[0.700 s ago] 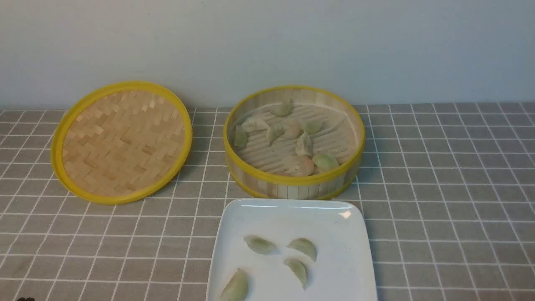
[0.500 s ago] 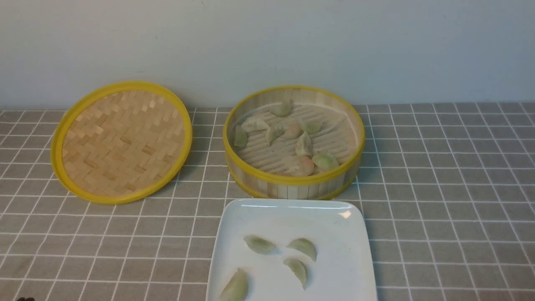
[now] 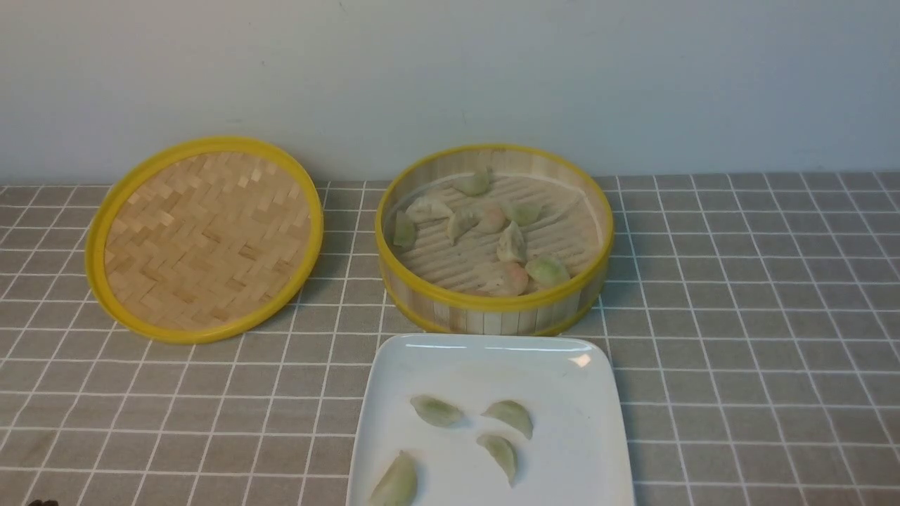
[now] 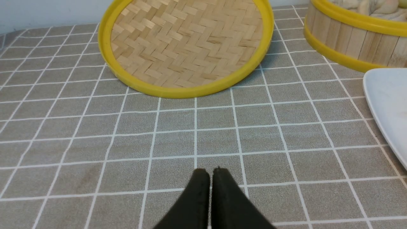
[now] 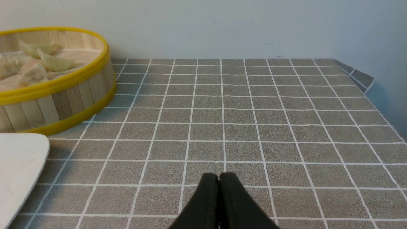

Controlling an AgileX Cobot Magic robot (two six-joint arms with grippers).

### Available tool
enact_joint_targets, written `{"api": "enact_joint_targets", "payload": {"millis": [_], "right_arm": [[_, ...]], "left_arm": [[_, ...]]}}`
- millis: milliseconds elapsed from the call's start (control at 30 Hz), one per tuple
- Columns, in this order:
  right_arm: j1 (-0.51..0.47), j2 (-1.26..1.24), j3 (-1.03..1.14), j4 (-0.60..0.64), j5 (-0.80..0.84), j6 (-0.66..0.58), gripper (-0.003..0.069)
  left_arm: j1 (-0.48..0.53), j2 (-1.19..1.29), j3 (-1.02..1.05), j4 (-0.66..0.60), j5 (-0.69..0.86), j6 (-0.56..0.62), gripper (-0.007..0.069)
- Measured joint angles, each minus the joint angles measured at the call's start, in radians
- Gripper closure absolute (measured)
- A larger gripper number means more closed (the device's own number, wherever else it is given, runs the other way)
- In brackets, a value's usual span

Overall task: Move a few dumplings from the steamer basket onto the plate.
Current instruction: Use the left arm to grab a dumpling from the steamer

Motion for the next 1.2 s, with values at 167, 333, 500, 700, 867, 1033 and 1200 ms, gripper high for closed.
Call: {"api": "enact_joint_targets", "payload": {"millis": [167,333,500,700,867,1033,1200], "right_arm": [[0.000,0.000,0.000,0.000,0.000,0.000,0.0672],[0.000,0.000,0.000,0.000,0.000,0.000,0.0672],[0.000,0.000,0.000,0.000,0.000,0.000,0.0672],[0.001,0.000,0.006,0.102,-0.049,0.047,0.0672],[0.001,0.000,0.008,0.440,-0.230,0.201,0.0672],[0.001,0.000,0.008,0.722,-0.352,0.255,0.0672],[0.001,0.000,0.008,0.830,-0.399,0.272,0.0672]], "left_arm": [[0.000,0.000,0.000,0.000,0.000,0.000,0.0629],[0.000,0.000,0.002,0.000,-0.011,0.000,0.0629],[0.000,0.000,0.003,-0.126,-0.165,-0.075,0.0629],[0.000,0.000,0.003,-0.345,-0.372,-0.178,0.0629],[0.000,0.000,0.003,-0.484,-0.546,-0.195,0.0629],[0.000,0.000,-0.037,-0.515,-0.674,-0.210,0.0629],[0.000,0.089,-0.283,-0.407,-0.476,-0.210,0.0629]]}}
